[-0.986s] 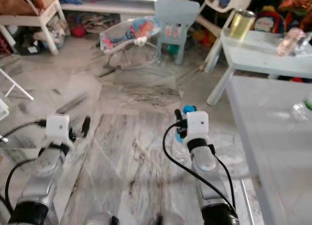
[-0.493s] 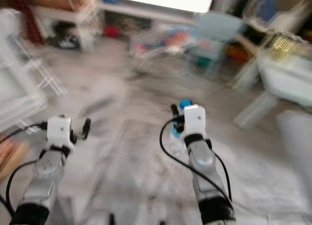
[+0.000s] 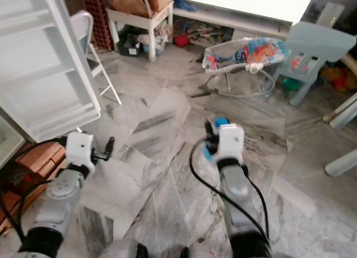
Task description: Restocking fridge
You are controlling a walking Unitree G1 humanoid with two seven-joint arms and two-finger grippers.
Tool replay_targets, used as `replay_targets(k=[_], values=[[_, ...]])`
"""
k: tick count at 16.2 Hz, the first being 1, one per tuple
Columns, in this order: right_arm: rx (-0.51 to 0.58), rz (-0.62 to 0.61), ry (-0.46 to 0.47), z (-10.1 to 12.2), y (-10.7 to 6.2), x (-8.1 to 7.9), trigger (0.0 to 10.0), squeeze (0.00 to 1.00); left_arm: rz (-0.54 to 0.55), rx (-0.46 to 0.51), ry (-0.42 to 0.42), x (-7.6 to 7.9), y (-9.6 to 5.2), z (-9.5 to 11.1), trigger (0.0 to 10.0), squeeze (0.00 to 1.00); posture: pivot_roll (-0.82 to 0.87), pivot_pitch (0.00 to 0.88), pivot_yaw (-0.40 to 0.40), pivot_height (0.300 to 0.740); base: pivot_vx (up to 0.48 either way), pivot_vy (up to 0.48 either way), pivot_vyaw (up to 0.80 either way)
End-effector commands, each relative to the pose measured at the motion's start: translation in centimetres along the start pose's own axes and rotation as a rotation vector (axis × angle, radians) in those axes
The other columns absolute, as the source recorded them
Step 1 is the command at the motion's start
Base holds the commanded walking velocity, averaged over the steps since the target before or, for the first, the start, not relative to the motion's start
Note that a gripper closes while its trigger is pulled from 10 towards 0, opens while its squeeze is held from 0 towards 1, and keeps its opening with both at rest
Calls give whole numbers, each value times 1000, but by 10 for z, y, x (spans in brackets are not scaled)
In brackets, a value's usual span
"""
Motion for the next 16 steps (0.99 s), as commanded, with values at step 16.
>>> replay_targets(k=[16], values=[[79,30,-36,18,9,5,10000,0,210,8,-99,-29,-35,-4,10000,0,79,112,-78,740,0,0,261]])
Point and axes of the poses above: a point about 5 cm out from each wrist's last joint towards the gripper, its own y axis pointing out of the wrist towards the gripper, its own z axis along the axis of the wrist's last joint, x = y × z, the point moved 1 cm from there along y, pointing out of the wrist towards the gripper, and after that the axes turned 2 degrees about -y, right-handed, at the moved point
